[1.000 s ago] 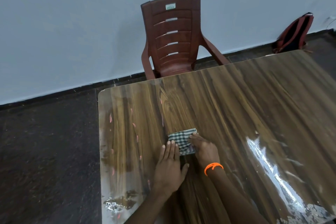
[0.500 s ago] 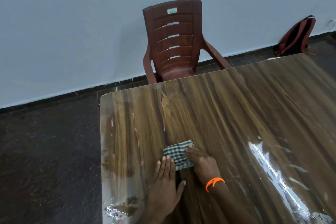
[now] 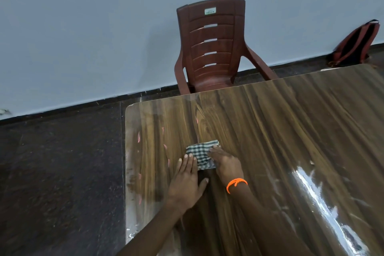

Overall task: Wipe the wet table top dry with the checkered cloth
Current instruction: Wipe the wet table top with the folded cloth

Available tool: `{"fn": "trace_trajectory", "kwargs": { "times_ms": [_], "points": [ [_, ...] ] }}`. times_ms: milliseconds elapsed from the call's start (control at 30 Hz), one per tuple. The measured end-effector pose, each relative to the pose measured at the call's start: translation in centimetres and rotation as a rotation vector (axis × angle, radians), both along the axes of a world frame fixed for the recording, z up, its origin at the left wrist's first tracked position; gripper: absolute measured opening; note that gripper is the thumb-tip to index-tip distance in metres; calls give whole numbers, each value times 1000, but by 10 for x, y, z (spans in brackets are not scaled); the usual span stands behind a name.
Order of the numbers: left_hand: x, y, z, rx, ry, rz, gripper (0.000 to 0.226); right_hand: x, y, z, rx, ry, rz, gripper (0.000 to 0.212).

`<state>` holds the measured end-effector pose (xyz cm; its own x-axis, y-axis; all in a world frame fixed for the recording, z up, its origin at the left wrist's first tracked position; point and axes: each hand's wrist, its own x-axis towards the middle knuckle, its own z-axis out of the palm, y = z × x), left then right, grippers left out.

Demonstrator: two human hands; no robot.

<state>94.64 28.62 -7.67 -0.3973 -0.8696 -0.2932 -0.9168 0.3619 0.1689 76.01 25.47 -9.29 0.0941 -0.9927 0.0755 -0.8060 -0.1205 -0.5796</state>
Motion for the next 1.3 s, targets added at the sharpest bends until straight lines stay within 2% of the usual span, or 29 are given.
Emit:
{"fn": "trace_trajectory", "kwargs": {
  "times_ms": [133,233,367,500,700,867,967,1133,1200,1300],
  "points": [
    [3,32,-2,54,71,66,102,-2,26,2,-1,36,81,43],
    [-14,34,-4,76,83,41,92,-23,37,0,-8,65,43,42],
    [-42,0,-4,-23,136,-54,84,-45,16,2,30,81,-69,43],
    [-43,-57,-2,-89,65,-78,83,-43,-33,2,30,57,-121,41],
    [-3,-78,-5,-149,11,-71,84,1,-55,12,-32,65,-27,35],
    [-4,-44,5,-64,37,-71,84,-13,-21,8,-41,99,64,39],
    [-27,-50,3,-24,45,-148,84,-41,-17,2,-9,116,-11,44],
    [-58,-103,-4,-61,21,-191,84,-56,-64,11,8,134,-157,41],
    [-56,-132,-4,-93,-5,-161,83,-46,-91,18,-8,149,-165,35],
    [-35,-158,-2,-130,-32,-119,93,-22,-117,18,-25,150,-138,31]
  ]
}}
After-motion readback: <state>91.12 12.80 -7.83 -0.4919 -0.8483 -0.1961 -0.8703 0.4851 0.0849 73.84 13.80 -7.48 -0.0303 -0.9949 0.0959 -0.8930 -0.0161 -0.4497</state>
